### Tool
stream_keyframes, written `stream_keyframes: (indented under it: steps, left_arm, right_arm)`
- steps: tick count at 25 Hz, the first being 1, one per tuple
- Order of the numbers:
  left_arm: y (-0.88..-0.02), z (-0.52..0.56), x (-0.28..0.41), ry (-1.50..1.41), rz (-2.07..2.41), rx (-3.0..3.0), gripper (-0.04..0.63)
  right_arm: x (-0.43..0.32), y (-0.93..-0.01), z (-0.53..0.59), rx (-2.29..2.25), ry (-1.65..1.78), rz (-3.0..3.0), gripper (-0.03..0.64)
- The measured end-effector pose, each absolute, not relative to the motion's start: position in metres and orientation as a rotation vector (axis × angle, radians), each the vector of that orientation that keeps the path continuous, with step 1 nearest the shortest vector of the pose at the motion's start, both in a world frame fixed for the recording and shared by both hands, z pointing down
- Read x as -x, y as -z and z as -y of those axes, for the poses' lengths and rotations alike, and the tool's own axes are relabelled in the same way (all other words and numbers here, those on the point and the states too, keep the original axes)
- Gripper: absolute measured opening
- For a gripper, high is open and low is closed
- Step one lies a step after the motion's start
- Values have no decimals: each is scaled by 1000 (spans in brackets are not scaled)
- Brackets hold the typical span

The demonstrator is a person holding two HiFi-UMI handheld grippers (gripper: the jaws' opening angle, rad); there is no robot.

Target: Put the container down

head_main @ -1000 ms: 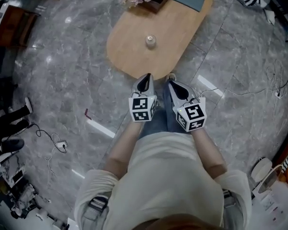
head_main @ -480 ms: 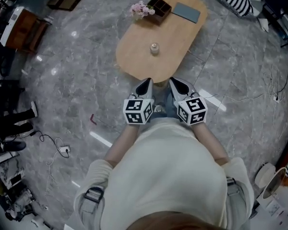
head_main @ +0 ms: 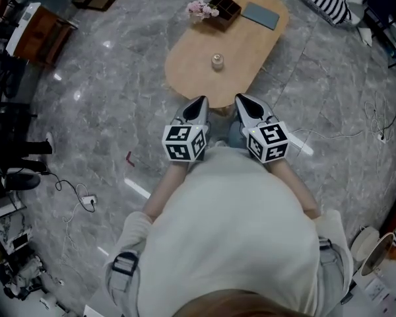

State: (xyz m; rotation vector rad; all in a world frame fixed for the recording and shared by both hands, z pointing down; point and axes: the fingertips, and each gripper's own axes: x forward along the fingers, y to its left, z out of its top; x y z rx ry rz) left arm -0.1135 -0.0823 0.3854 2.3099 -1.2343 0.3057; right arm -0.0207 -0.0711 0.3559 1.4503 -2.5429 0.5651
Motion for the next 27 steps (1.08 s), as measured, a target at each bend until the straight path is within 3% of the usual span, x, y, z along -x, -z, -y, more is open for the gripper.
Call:
stream_keyframes:
  steps: [27]
  left_arm:
    - [-393,94,120,-301,1226,-2294,0]
  right_arm:
    - [24,-356,85,-1461,-501,2533,-2]
